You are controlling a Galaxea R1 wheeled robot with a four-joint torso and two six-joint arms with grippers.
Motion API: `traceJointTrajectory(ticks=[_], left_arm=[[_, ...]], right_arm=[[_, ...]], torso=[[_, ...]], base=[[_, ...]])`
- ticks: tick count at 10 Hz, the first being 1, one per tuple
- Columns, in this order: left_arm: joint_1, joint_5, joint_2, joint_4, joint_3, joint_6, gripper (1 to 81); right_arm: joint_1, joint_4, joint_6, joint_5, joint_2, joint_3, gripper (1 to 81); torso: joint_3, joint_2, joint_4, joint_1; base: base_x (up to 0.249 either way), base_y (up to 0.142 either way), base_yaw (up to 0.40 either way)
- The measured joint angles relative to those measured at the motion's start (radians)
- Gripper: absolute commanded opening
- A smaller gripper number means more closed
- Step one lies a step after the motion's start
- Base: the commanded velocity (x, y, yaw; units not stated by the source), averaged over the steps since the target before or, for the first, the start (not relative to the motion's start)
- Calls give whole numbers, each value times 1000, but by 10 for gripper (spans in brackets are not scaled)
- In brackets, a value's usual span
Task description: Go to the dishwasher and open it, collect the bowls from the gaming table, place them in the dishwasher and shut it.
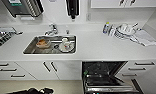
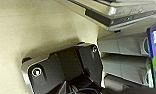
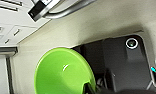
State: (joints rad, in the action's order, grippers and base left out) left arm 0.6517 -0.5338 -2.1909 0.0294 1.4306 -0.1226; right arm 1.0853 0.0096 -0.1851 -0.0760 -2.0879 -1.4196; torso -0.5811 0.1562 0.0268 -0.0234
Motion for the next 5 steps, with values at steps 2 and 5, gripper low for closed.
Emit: traceJointTrajectory(ticks=[2,5], left_arm=[[217,94,-3,-20,35,19,811],[480,237,-31,-62,119,34,811]], right_arm=[[-139,51,0,36,21,25,10],[-309,143,-1,103,3,28,10]], torso=[[0,0,0,0],[0,0,0,0]], base=[[0,0,0],[0,0,0]])
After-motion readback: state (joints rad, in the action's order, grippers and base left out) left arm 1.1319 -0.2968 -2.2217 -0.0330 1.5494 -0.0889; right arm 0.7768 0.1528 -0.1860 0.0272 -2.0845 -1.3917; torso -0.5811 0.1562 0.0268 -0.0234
